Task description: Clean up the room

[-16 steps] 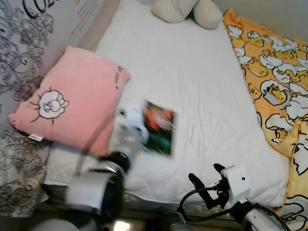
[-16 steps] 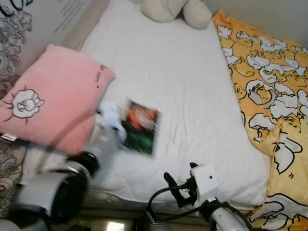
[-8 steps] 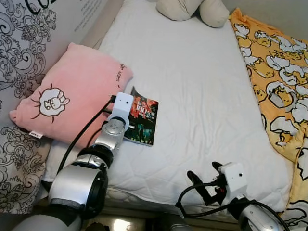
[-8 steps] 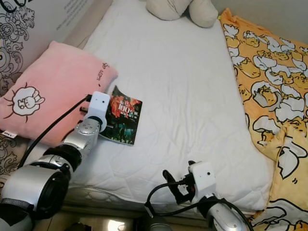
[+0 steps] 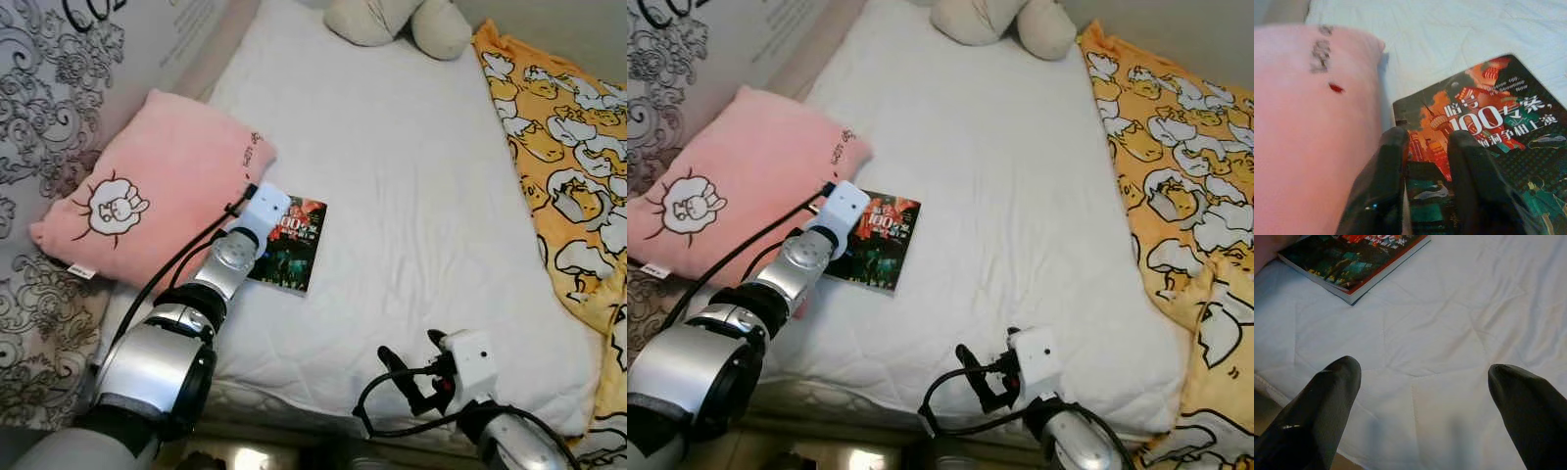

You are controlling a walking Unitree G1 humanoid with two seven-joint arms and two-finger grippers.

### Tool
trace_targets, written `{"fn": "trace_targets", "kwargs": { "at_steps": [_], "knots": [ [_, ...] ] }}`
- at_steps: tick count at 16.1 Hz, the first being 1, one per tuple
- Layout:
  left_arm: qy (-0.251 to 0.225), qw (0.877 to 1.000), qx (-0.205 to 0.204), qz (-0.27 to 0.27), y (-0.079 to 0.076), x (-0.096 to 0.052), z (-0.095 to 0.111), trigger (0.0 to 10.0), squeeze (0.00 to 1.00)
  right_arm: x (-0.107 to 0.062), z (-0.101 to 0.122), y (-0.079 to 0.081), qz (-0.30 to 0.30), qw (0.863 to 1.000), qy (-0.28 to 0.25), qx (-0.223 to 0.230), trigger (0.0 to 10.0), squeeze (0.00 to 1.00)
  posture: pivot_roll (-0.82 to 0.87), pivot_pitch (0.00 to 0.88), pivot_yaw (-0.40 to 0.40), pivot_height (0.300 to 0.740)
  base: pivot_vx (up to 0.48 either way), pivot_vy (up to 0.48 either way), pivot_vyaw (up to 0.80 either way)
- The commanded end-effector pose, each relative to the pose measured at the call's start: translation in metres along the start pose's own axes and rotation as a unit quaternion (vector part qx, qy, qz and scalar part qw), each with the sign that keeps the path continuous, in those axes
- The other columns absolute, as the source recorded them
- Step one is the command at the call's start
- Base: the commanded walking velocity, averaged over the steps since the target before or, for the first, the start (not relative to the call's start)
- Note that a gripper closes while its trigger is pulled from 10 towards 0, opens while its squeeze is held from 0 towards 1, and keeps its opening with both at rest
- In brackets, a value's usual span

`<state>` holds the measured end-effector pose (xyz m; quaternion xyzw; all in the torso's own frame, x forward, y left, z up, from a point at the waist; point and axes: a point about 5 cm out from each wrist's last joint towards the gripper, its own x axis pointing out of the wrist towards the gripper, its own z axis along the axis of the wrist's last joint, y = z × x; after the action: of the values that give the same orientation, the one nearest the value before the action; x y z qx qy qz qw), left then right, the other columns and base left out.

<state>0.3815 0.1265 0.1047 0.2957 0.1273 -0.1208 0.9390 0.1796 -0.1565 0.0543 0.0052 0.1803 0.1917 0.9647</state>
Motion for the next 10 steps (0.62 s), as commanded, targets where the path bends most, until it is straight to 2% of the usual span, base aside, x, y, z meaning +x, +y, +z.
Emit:
{"fn": "trace_targets", "kwargs": {
  "at_steps": [1,2,3,4,5,6,7,8,9,10],
  "knots": [
    [-0.015,0.999,0.039,-0.007,-0.002,0.000,0.003,10.0,1.00,0.005,-0.001,-0.004,-0.011,1.000,-0.003,0.000,10.0,0.00,-0.16,0.020,-0.107,0.740,0.000,0.000,0.00],
    [-0.020,0.998,0.055,-0.005,0.001,0.000,0.004,10.0,1.00,0.012,0.000,-0.004,-0.010,1.000,-0.008,0.001,10.0,0.00,-0.14,0.000,-0.096,0.740,0.000,0.000,0.00],
    [-0.024,0.998,0.054,-0.004,0.003,0.000,0.004,10.0,1.00,0.015,0.001,-0.004,-0.009,1.000,-0.012,0.000,10.0,0.00,-0.13,0.000,-0.090,0.740,0.000,0.000,0.00],
    [-0.055,0.998,0.026,-0.006,0.007,-0.001,0.011,10.0,1.00,0.024,0.005,-0.004,-0.011,1.000,-0.028,-0.002,10.0,0.00,-0.09,0.000,-0.052,0.740,0.000,0.000,0.00],
    [-0.105,0.994,-0.019,-0.021,0.007,-0.004,0.015,10.0,1.00,0.035,0.017,-0.014,-0.051,0.997,-0.063,-0.005,10.0,0.00,-0.06,0.000,-0.025,0.740,0.000,0.000,0.00],
    [-0.140,0.989,-0.031,-0.028,0.006,-0.011,0.010,10.0,1.00,0.038,0.031,-0.032,-0.124,0.987,-0.103,0.004,10.0,0.00,-0.03,0.000,-0.011,0.740,0.000,0.000,0.00],
    [-0.162,0.985,-0.056,-0.028,0.004,-0.020,0.002,10.0,1.00,0.036,0.042,-0.051,-0.201,0.971,-0.132,0.015,10.0,0.00,0.00,0.000,0.007,0.740,0.000,0.000,0.00],
    [-0.173,0.976,-0.131,-0.013,0.005,-0.030,-0.007,10.0,1.00,0.032,0.047,-0.060,-0.237,0.960,-0.148,0.004,10.0,0.00,0.02,0.000,0.011,0.740,0.000,0.000,0.00],
    [-0.175,0.960,-0.219,0.019,0.008,-0.043,-0.016,10.0,1.00,0.031,0.046,-0.059,-0.234,0.961,-0.150,-0.009,10.0,0.00,0.04,0.000,0.005,0.740,0.000,0.000,0.00],
    [-0.174,0.948,-0.263,0.042,0.010,-0.051,-0.023,10.0,1.00,0.033,0.043,-0.057,-0.223,0.963,-0.152,0.002,10.0,1.00,0.07,0.000,-0.013,0.740,0.000,0.000,0.00]
  ]
}}
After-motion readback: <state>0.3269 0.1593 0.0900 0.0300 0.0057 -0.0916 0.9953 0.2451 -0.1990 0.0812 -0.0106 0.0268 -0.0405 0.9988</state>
